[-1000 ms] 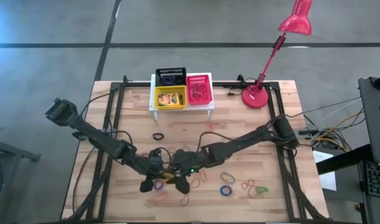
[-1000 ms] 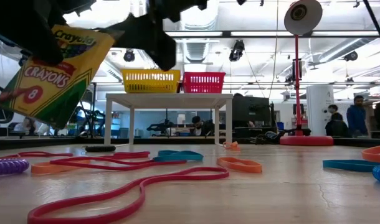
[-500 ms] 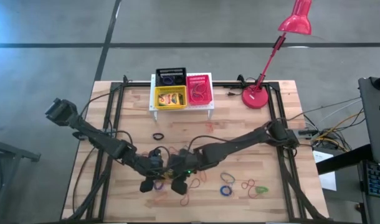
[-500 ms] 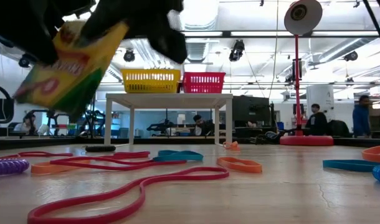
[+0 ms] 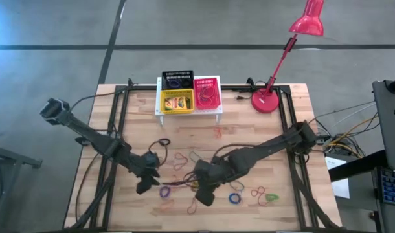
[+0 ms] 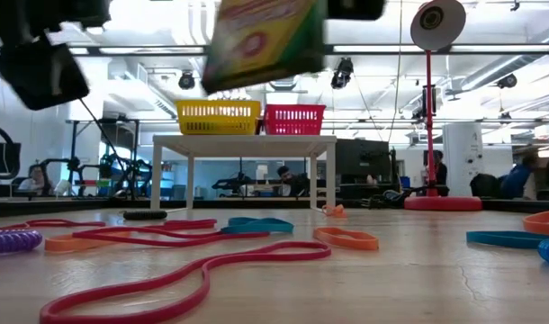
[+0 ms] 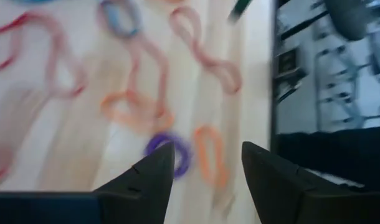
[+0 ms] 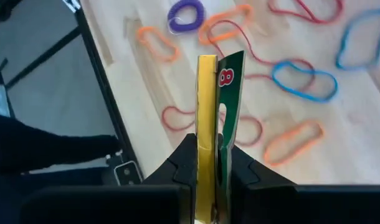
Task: Pick & Place Office Desk Supplies
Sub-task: Put the yellow crayon box into the yellow basket on the shelf
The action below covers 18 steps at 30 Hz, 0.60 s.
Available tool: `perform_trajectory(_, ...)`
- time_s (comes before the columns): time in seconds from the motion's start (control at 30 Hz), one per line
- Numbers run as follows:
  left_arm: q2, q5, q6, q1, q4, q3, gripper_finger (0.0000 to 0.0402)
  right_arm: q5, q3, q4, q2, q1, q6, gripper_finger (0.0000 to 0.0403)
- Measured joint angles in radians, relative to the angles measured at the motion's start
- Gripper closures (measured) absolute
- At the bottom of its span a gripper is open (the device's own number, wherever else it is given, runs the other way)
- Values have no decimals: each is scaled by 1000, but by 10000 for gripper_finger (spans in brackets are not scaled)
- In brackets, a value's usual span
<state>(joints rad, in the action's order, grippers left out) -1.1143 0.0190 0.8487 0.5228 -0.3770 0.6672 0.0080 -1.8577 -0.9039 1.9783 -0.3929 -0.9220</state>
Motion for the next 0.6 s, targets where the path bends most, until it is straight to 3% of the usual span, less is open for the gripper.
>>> perform_trajectory(0.27, 117, -95, 67, 1, -235, -6, 235, 160, 203, 38, -147, -1, -260, 374)
perform_trajectory(0.47, 151, -124, 70, 1, -226, -7, 240, 194, 374, 427, -178, 66, -301, 374)
perform_trajectory(0.6, 184, -104, 107, 7, -229, -4, 241, 209, 392, 764, -178, 137, -201, 374)
